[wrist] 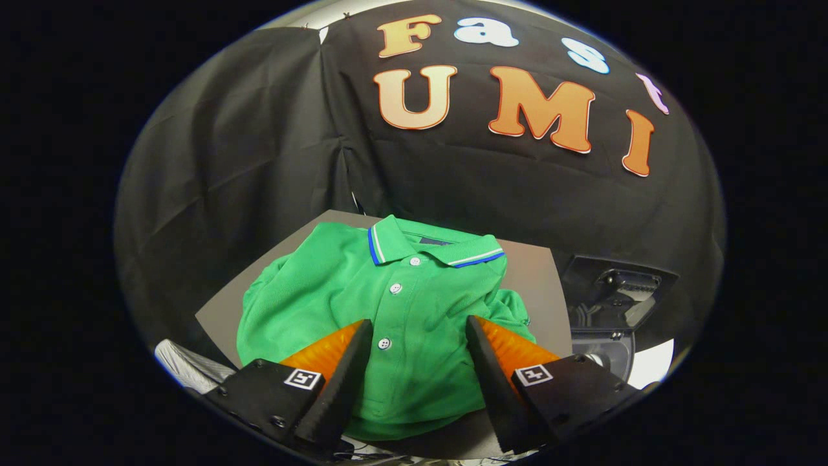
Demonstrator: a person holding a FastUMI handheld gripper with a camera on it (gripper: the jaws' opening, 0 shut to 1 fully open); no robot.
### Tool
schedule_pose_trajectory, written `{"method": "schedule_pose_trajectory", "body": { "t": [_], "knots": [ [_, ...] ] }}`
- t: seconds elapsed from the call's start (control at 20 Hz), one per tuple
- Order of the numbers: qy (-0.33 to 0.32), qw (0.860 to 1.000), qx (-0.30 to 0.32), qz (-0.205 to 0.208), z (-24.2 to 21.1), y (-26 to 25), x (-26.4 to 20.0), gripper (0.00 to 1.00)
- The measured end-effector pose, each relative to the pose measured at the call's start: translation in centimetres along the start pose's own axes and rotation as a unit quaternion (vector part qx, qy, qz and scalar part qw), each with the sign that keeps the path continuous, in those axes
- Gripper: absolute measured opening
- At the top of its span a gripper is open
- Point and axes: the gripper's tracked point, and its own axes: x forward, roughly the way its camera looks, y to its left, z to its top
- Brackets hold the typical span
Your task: Put the clothes into the washing machine and then close the washing machine lid.
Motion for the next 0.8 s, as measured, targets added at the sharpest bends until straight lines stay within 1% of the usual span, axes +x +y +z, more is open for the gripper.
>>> {"method": "schedule_pose_trajectory", "body": {
  "t": [0.05, 0.1, 0.2, 0.25, 0.35, 0.5, 0.55, 0.65, 0.75, 0.8],
  "knots": [
    [-0.004, 1.000, 0.001, 0.002, -0.1, -0.1, 0.0, 0.84],
    [-0.005, 1.000, -0.002, 0.005, -0.1, -0.1, 0.1, 0.83],
    [-0.007, 1.000, -0.003, 0.013, -0.3, -0.1, -0.1, 0.69],
    [-0.005, 1.000, -0.006, 0.018, -0.4, -0.1, -0.1, 0.65],
    [-0.006, 1.000, 0.004, 0.027, -0.6, -0.3, -0.4, 0.43],
    [-0.012, 0.999, 0.016, 0.043, -0.1, -0.6, -1.2, 0.43],
    [-0.010, 0.998, 0.015, 0.052, -0.3, -0.5, -1.2, 0.33],
    [-0.005, 0.998, 0.022, 0.061, -0.5, -0.9, -1.6, 0.33],
    [-0.004, 0.997, 0.038, 0.064, -0.9, -1.2, -2.6, 0.26],
    [-0.004, 0.997, 0.044, 0.065, -0.9, -1.3, -2.8, 0.26]
  ]
}}
